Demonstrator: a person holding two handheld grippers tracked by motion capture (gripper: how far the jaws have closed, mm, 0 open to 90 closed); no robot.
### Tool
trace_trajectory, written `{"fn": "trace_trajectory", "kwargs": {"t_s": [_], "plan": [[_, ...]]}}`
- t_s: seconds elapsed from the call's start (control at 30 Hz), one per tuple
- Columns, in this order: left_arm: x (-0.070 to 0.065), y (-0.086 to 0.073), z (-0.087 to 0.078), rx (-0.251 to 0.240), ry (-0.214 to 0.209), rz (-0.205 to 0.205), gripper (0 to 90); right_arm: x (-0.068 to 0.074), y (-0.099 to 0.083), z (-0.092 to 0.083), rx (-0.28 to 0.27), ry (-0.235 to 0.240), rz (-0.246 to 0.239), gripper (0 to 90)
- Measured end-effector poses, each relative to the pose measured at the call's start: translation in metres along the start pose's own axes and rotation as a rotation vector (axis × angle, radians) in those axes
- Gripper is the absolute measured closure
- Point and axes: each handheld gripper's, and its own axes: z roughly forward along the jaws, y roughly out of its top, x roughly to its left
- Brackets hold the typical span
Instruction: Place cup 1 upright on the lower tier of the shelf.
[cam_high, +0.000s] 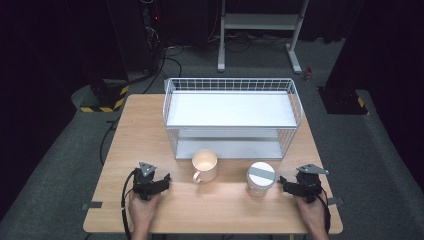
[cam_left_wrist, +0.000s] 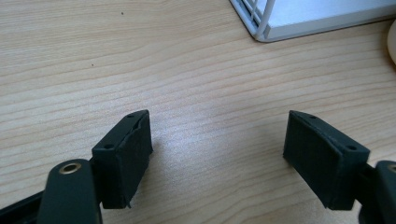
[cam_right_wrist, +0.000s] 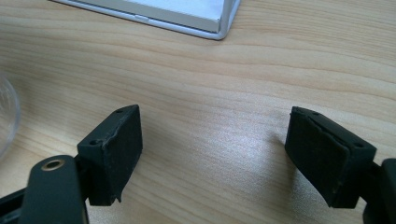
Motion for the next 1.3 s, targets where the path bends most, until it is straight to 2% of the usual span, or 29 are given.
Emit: {"fn": "trace_trajectory", "kwargs": {"t_s": [0.83,1.13,1.3], "plan": [[-0.0003,-0.0002,-0.0002,0.0,-0.001,0.001,23.5,-0.0002,0.0001,0.0,0.001,0.001,0.003,18.7],[-0.0002,-0.0002,-0.0002,0.0,-0.001,0.0,23.5,-0.0002,-0.0001,0.0,0.009,0.01,-0.011,15.0],[-0.0002,-0.0002,-0.0002,0.0,-0.001,0.0,23.5,-0.0002,-0.0034,-0.0041,-0.009,0.014,-0.004,14.8]]}}
